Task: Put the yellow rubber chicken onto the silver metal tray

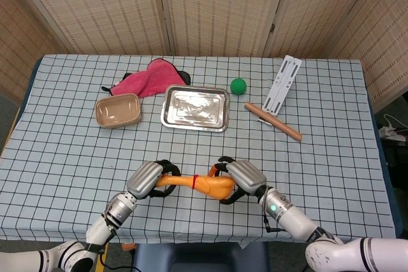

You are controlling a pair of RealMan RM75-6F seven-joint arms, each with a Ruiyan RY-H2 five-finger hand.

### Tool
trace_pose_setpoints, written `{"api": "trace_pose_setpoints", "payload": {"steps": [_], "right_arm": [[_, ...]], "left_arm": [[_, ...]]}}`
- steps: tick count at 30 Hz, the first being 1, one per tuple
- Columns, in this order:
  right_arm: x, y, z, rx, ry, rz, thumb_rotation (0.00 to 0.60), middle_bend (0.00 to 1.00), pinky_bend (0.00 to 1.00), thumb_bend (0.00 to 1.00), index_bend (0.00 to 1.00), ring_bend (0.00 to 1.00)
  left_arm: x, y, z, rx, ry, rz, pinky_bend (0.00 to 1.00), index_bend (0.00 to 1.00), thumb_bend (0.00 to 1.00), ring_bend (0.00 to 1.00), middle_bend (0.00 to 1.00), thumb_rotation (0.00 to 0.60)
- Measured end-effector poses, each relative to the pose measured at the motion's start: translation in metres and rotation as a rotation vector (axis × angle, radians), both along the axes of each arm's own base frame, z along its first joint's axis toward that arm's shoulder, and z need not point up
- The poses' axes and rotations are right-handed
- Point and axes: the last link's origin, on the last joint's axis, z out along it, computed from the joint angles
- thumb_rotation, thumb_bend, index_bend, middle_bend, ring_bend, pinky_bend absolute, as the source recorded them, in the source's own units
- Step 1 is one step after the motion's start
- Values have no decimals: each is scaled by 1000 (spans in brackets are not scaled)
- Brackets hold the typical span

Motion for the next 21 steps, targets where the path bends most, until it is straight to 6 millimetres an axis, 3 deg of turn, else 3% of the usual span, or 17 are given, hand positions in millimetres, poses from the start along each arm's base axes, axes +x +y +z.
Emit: {"api": "trace_pose_setpoints", "payload": {"steps": [3,6,16,17,19,20,21], "right_arm": [[3,0,-1,-37,-22,-5,600,750,955,249,874,879],[6,0,-3,-72,-42,-3,600,826,1000,320,983,958],[6,6,-5,-81,-1,67,600,855,1000,395,998,974],[6,7,-5,-87,-4,63,600,835,971,390,928,902],[5,7,-4,-90,-6,55,600,643,765,350,573,634],[4,7,-3,-82,-2,53,600,433,567,310,289,405],[2,8,-3,-70,4,53,600,251,399,276,116,228]], "left_arm": [[0,-1,2,5,-3,-1,464,747,998,346,508,600],[0,-1,6,11,-7,0,464,747,999,346,508,600],[-2,-2,9,14,-12,2,464,748,1000,346,508,600],[-2,-3,9,14,-11,1,464,747,1000,347,508,600],[-3,-3,10,17,-9,1,464,748,1000,346,508,600],[-3,-2,10,18,-7,1,464,748,999,346,508,600],[-4,-2,10,18,-6,3,464,747,998,346,508,600]]}}
